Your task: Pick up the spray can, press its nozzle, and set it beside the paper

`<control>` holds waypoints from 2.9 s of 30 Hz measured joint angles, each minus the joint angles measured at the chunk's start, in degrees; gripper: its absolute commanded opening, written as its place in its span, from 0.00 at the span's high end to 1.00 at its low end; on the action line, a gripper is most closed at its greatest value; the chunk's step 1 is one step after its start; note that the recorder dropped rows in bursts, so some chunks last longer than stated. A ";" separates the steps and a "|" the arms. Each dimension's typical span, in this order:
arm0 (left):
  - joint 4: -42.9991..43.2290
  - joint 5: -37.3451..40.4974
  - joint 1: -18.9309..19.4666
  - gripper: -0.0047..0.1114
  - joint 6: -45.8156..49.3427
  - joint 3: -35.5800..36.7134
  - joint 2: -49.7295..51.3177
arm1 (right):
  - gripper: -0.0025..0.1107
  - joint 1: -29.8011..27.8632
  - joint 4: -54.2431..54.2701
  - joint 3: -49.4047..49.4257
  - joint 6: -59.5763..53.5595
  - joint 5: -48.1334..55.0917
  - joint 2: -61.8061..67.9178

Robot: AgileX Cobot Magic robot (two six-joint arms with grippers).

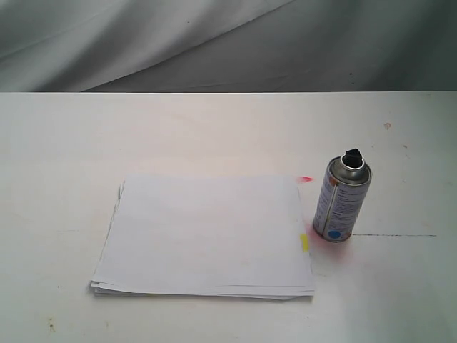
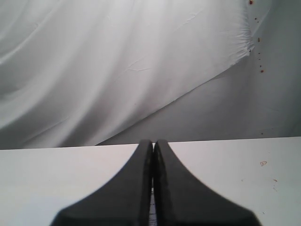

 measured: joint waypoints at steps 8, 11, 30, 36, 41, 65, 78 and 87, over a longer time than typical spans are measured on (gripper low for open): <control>6.61 0.33 0.00 0.96 -4.99 4.60 0.00 | 0.98 0.00 0.00 0.00 0.00 0.00 0.00; 9.66 0.33 0.00 0.96 -8.49 5.31 0.00 | 0.98 0.00 0.00 0.00 0.00 0.00 0.00; 12.04 0.65 0.00 0.96 -11.21 8.30 0.00 | 0.98 0.00 0.00 0.00 0.00 0.00 0.00; 12.04 0.65 0.00 0.96 -11.21 8.30 0.00 | 0.98 0.00 0.13 0.00 0.00 0.00 0.00; 12.04 0.65 0.00 0.96 -11.21 8.30 -2.03 | 0.98 0.00 0.13 0.00 0.00 0.00 0.00; 12.04 0.55 0.00 0.96 -11.21 8.30 -6.68 | 0.98 0.00 -20.69 1.26 10.91 1.48 -0.09; 12.04 0.55 0.00 0.96 -11.21 8.30 -6.68 | 0.98 0.00 -31.86 1.40 18.80 5.16 -0.09; 12.04 0.55 0.00 0.96 -11.21 8.30 -6.68 | 0.98 0.00 -31.98 1.40 18.80 5.16 -0.09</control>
